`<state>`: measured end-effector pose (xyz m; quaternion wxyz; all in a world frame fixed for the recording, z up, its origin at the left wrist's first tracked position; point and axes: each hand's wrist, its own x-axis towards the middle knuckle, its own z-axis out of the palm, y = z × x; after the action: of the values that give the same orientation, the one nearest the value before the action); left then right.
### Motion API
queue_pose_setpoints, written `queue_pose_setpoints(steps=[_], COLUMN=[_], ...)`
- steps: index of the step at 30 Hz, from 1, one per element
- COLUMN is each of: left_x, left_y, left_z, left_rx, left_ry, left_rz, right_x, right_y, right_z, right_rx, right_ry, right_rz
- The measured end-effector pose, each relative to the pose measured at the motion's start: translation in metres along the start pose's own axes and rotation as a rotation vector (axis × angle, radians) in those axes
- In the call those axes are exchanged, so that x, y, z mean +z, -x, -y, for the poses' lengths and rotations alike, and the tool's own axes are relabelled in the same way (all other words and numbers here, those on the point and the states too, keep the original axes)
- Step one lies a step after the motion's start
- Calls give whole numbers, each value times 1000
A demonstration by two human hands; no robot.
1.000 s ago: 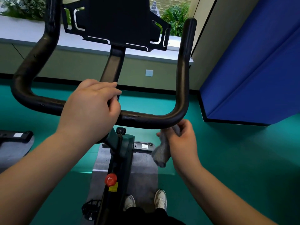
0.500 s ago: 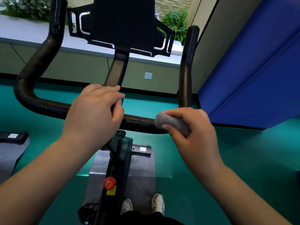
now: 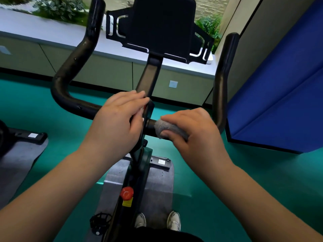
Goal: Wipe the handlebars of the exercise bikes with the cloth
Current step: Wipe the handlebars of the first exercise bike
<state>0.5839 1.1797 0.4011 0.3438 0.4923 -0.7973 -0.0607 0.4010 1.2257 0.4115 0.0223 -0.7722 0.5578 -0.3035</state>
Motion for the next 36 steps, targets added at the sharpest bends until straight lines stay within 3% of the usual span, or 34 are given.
queue_pose_setpoints(steps=[5, 9, 14, 23, 28, 34, 36], left_x=[1, 3, 3, 7, 9, 10, 11], left_y=[-1, -1, -1, 1, 1, 2, 2], left_z=[0, -3, -3, -2, -2, -1, 0], left_rx=[17, 4, -1, -14, -16, 3, 8], left_ry=[11, 20, 31, 26, 13, 32, 37], left_rz=[-25, -45, -57, -57, -70, -76, -90], right_x=[-5, -29, -7, -34, -6, -29, -22], right_y=[-8, 5, -21, -52, -68, -71, -74], right_z=[-3, -20, 3, -26, -11, -32, -30], right_rx=[-10, 57, 10, 241, 214, 247, 260], right_ry=[1, 39, 2, 120, -70, 117, 127], right_rz=[115, 110, 135, 596, 603, 848, 864])
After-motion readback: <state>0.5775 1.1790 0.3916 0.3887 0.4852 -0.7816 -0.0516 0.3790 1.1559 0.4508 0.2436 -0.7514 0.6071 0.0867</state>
